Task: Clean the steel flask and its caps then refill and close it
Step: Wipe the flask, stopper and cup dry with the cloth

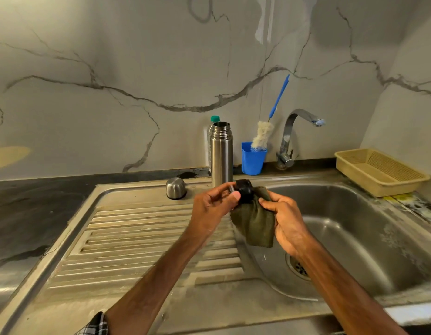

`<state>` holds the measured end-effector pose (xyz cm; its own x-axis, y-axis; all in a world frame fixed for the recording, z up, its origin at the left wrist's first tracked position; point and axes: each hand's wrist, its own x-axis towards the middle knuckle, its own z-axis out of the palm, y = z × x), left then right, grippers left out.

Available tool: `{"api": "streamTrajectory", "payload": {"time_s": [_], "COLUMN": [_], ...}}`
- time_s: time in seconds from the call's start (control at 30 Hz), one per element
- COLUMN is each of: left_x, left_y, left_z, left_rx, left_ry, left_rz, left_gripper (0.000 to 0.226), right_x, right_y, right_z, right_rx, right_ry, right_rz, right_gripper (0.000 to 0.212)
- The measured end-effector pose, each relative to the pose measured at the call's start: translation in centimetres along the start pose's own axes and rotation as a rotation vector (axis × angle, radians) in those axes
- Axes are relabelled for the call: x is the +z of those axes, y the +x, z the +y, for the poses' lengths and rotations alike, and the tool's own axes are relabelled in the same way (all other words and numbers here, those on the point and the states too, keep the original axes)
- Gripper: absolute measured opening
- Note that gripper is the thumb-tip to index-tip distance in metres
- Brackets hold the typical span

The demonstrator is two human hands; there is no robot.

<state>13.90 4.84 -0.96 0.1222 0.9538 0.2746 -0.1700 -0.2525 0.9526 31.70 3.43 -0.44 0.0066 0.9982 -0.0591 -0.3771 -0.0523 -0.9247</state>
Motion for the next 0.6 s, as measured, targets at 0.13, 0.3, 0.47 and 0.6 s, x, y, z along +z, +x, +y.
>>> {"api": "streamTrajectory", "payload": {"time_s": [0.13,0.3,0.47,0.6], "left_x": [0.2,-0.7,-0.5,-1.3], "left_y": [0.0,0.2,0.1,0.2], "left_z": [-1.0,-2.1,-2.7,-2.6], "left_rx": [0.260,0.446,0.566,0.531], "left_ry": [0.407,0.763,0.997,1.095], "left_rz": [0.072,0.137,0.086,0.111], "left_gripper": [0.041,0.048,0.048,0.047], "right_x": [0.5,1.1,0.9,1.5], "right_y": [0.1,-0.3,-0.4,-0.8], "right_z": [0.0,0.2,0.4,0.3], "right_rx": [0.069,0.031,0.050,-0.055], "right_ry": [0.017,-0.083,-0.179,-0.303], "right_rz": [0.036,0.049,0.062,0.048], "right_gripper": [0.029,0.023,0.023,0.023]}}
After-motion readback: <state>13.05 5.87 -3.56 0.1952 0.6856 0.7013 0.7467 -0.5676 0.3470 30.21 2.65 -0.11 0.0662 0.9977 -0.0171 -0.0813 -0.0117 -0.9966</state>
